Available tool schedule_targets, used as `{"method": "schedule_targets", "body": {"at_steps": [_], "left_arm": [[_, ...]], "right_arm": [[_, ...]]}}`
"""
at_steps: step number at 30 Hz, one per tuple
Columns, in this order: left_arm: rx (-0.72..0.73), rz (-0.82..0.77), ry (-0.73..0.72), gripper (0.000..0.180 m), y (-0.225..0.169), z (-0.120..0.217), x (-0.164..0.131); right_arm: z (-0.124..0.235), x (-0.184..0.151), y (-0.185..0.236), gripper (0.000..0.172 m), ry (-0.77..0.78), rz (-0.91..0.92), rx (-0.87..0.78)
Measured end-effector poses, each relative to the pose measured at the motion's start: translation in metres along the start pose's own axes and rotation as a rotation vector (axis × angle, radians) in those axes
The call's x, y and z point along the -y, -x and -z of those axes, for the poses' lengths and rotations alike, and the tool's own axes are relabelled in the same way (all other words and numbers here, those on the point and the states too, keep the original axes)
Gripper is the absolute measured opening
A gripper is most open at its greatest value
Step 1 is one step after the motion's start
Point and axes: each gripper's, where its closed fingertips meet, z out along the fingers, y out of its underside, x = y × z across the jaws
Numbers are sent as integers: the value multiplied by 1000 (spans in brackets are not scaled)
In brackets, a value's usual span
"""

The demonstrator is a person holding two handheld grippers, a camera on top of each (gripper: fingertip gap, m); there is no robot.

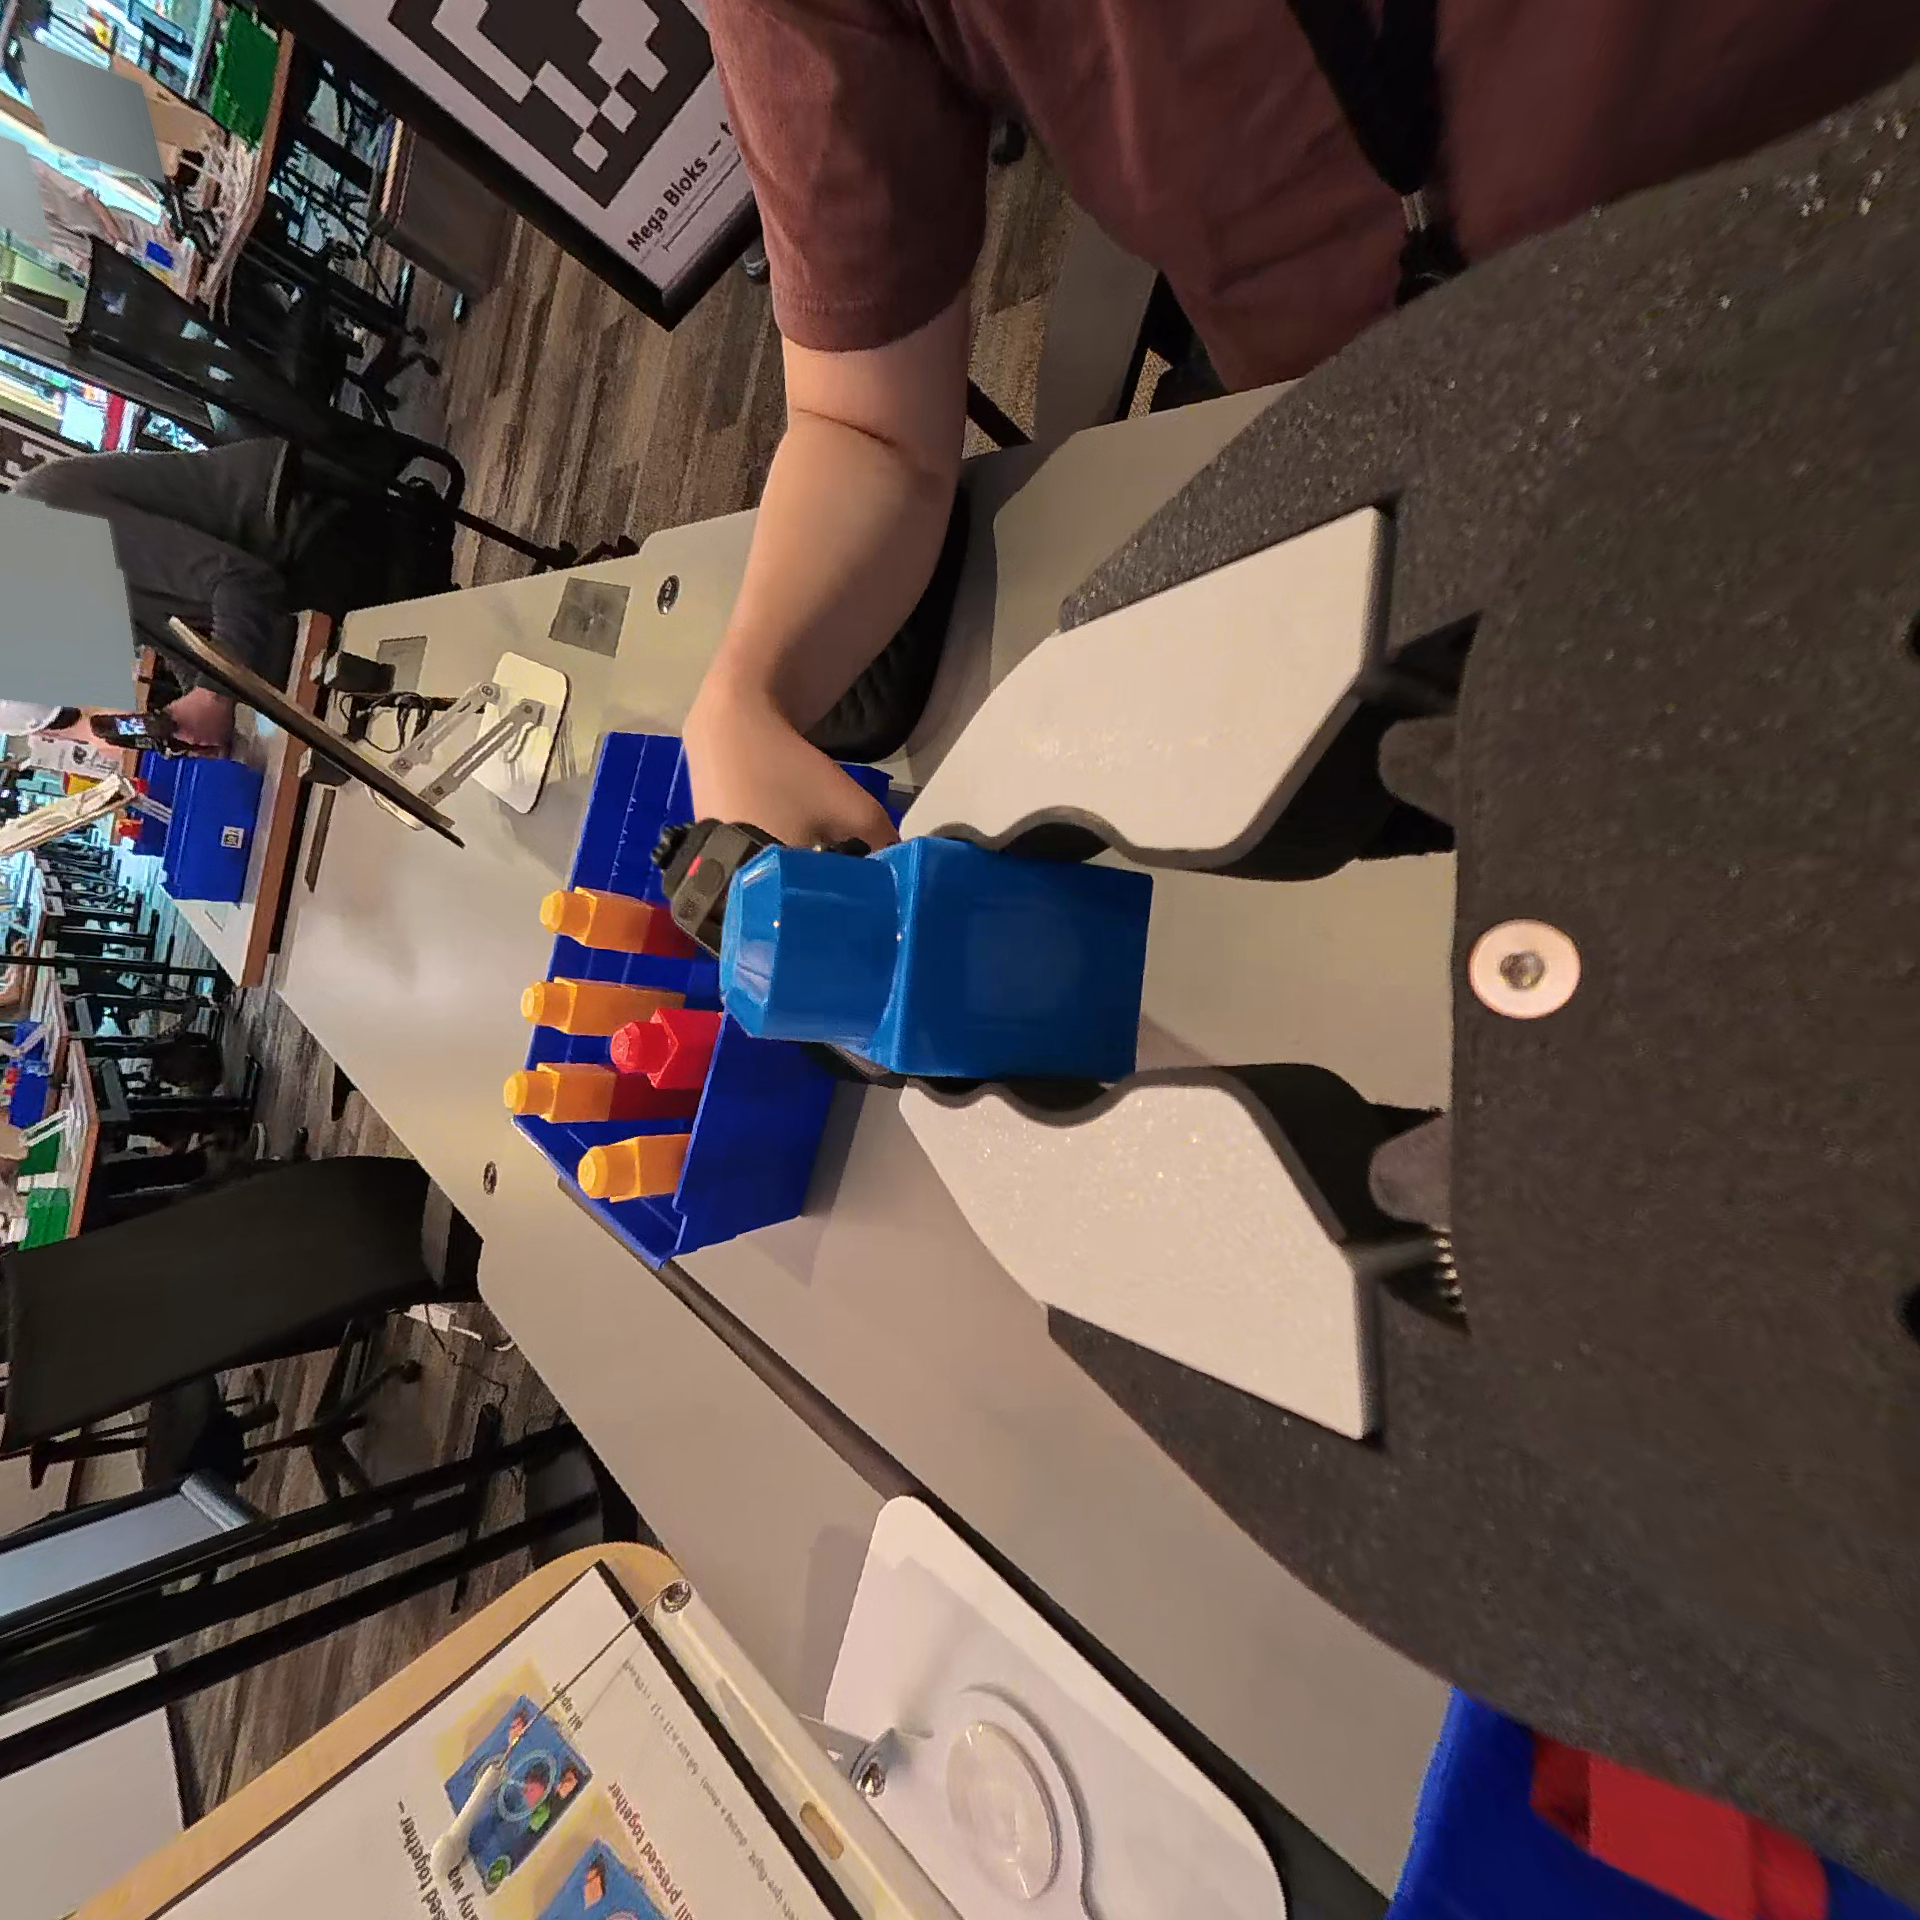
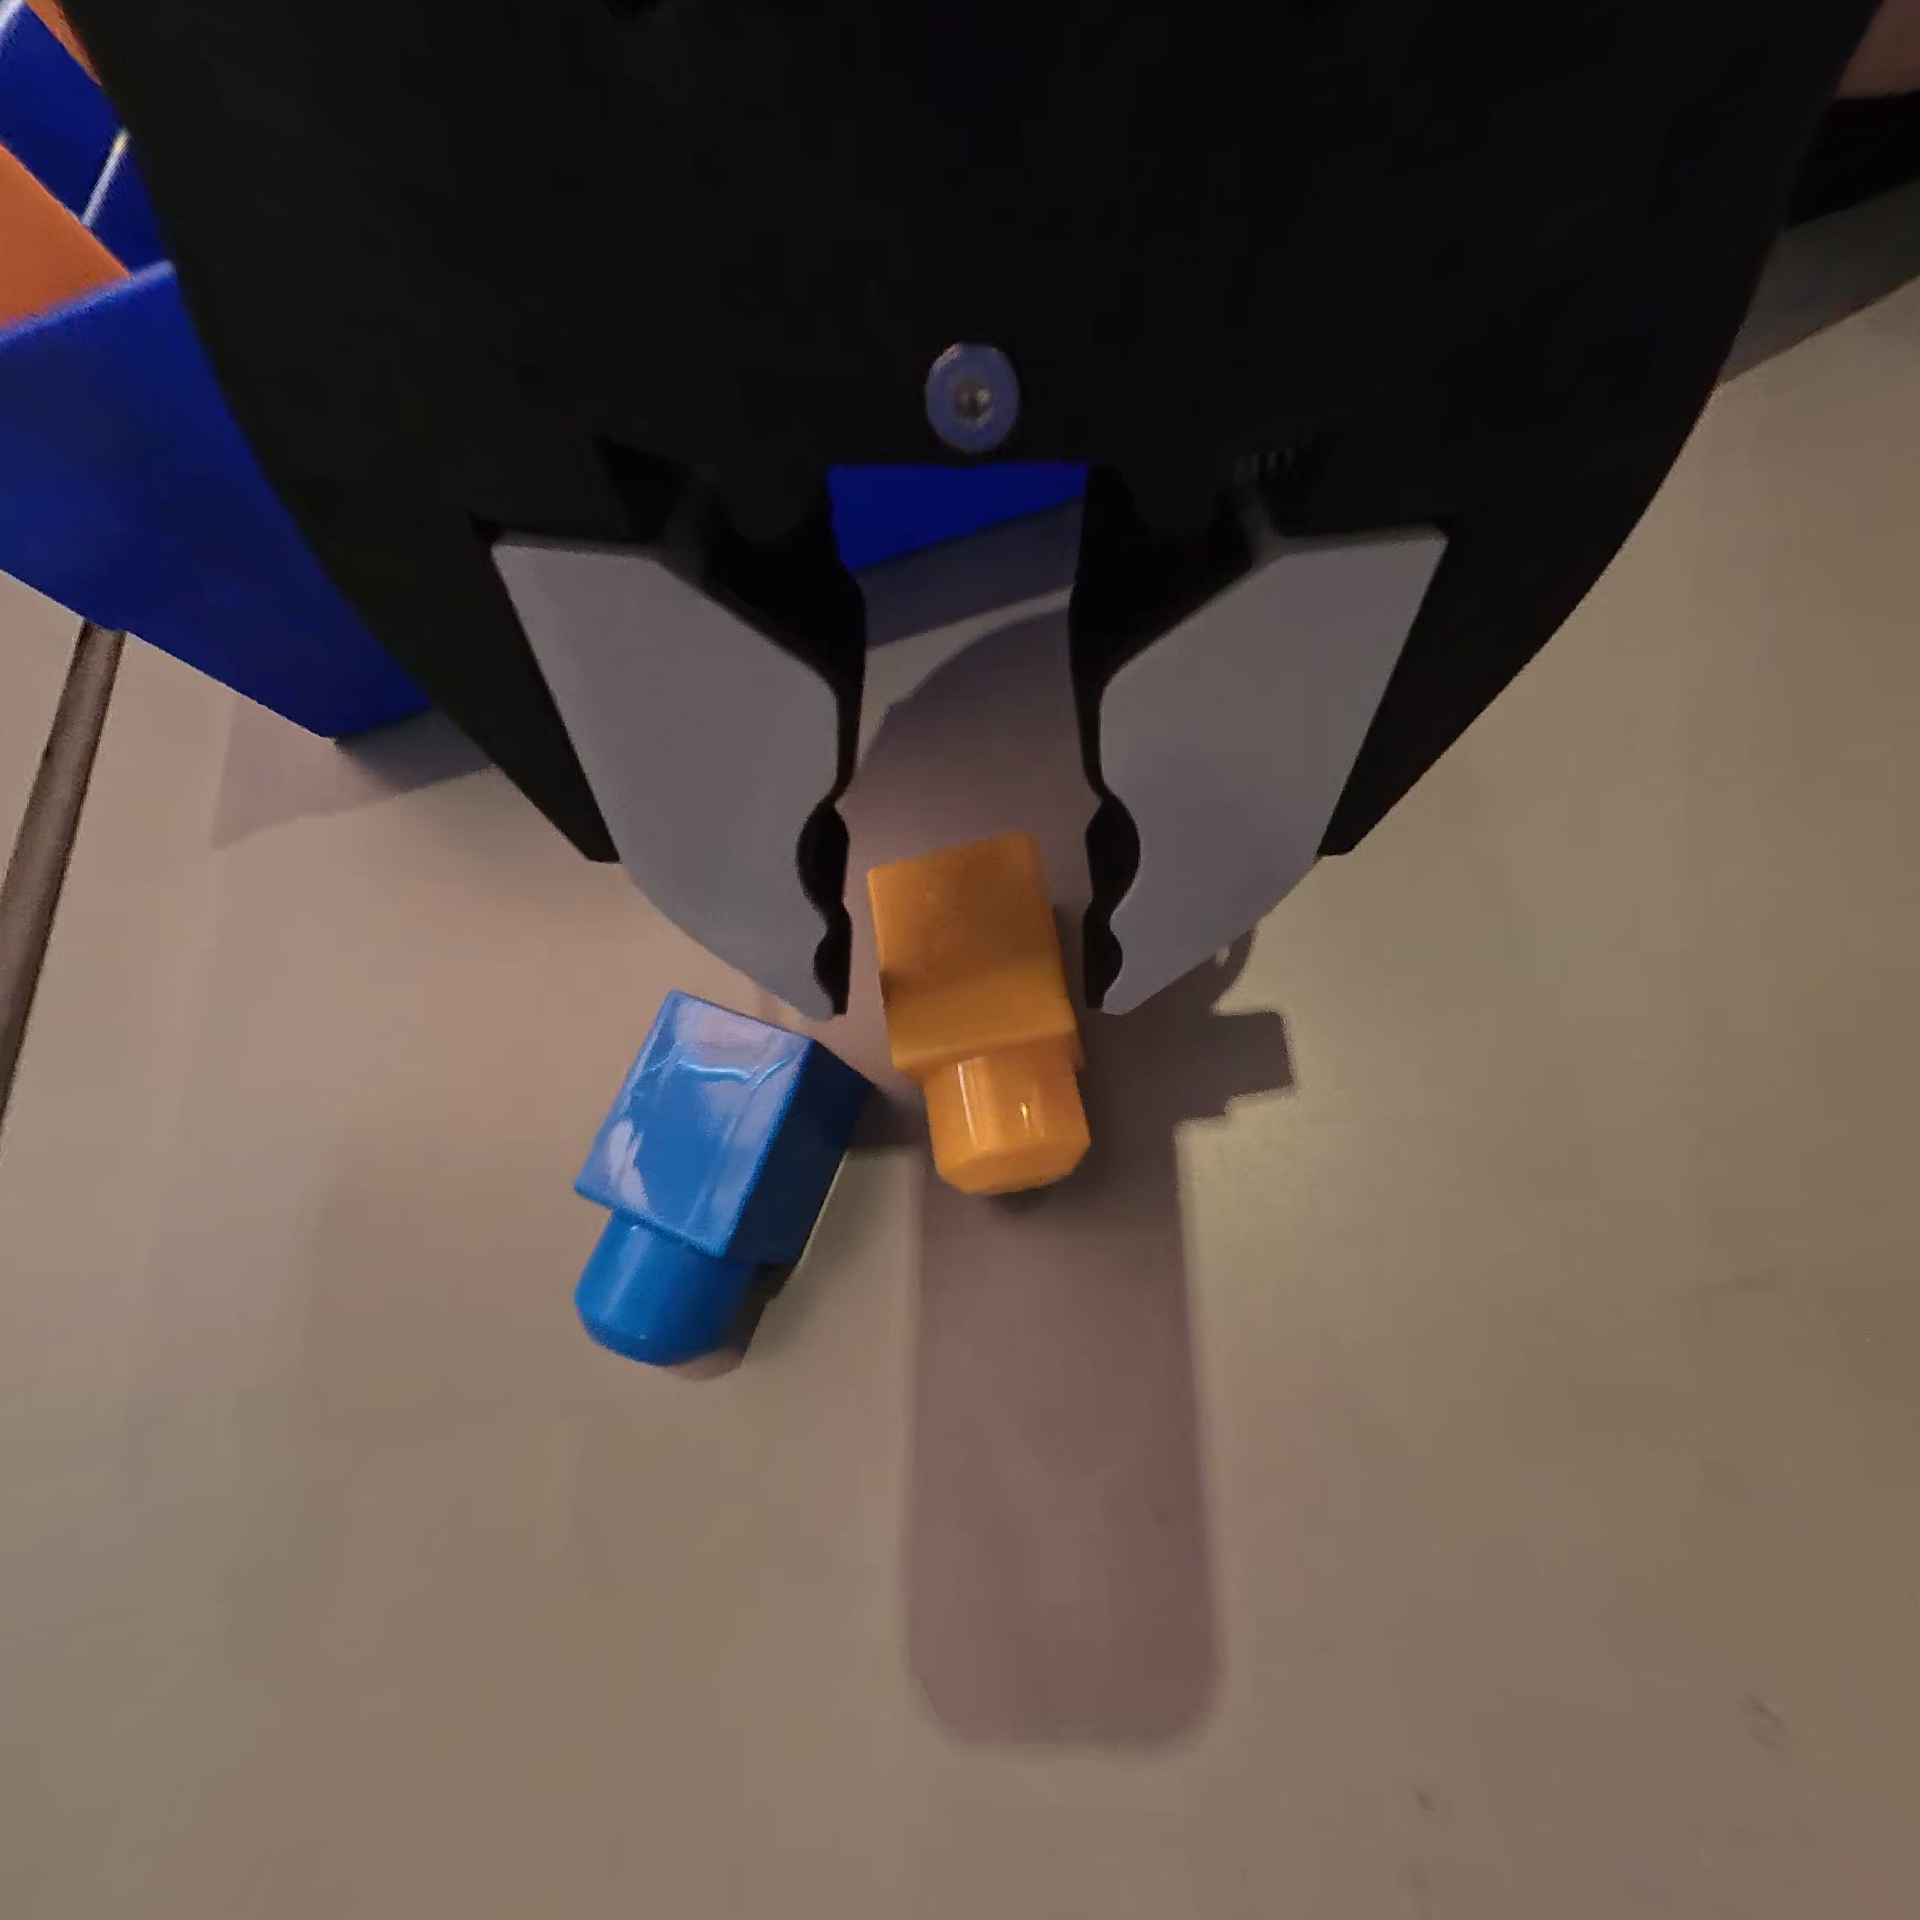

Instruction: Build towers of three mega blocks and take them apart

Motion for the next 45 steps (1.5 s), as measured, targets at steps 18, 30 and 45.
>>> {"method": "schedule_targets", "body": {"at_steps": [18,30,45], "left_arm": [[-227,151,-130,38,-24,-80,-2],[-207,148,-168,37,-30,-76,7],[-254,167,39,36,-39,-87,-21]], "right_arm": [[297,59,-27,35,-1719,-441,467],[254,101,-2,35,-1584,-396,563],[233,93,7,37,-1357,-333,564]]}}
